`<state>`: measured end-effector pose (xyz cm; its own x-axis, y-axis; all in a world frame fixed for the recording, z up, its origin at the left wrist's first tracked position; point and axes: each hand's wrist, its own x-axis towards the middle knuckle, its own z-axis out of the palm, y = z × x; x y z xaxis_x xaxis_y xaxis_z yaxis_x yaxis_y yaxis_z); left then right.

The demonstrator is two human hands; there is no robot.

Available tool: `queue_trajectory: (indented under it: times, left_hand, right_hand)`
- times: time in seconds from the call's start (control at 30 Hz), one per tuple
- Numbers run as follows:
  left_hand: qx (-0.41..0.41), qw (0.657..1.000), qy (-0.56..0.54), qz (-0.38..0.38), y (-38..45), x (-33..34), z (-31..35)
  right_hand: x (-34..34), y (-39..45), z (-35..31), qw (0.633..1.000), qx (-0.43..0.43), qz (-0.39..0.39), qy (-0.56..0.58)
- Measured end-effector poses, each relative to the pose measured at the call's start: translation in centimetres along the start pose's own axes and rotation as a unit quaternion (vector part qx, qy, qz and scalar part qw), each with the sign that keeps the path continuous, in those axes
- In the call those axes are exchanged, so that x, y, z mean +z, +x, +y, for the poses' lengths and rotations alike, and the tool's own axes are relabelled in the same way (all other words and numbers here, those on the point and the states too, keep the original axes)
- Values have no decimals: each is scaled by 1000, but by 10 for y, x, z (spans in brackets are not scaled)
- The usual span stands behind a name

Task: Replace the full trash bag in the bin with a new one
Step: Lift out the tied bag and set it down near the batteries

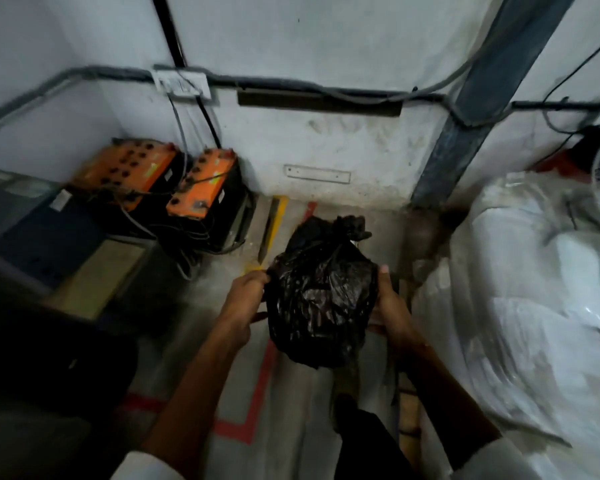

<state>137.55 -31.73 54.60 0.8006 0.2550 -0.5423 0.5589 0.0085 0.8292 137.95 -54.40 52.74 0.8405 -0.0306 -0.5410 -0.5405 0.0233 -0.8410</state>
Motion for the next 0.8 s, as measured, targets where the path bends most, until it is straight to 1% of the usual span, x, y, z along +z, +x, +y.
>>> queue_trajectory:
  times: [0.13,0.17,0.23,0.3,0.4,0.47,0.57,0.67,0.7,0.8]
  left_hand:
    - [-34,998,41,45,71,48,39]
    - [-48,997,43,42,88,59,48]
    - [-102,994,32,33,119,79,66]
    - [-147,989,0,23,148,94,79]
    - [-172,984,-51,-2,194,107,87]
    - [-172,983,-52,-23,227,110,76]
    - [-197,979,-15,-54,274,111,45]
    - [-218,973,11,-72,318,116,14]
    - [-214,973,19,-80,332,119,5]
    - [-168,980,56,-91,376,125,-15]
  right_hand:
    - [-18,85,-42,1000,20,-6,1]
    - [-21,105,-52,1000,25,-10,1]
    - [-26,142,-68,999,46,-6,1]
    - [-29,178,-76,998,61,-11,3]
    - [-29,234,-78,996,92,-17,1]
    - [-29,271,-73,992,124,-20,-18]
    - [-31,321,-52,984,168,-23,-54]
    - [-32,358,-32,981,173,-31,-79]
    - [-30,370,-26,981,173,-30,-85]
    - [-24,413,-9,982,163,-24,-92]
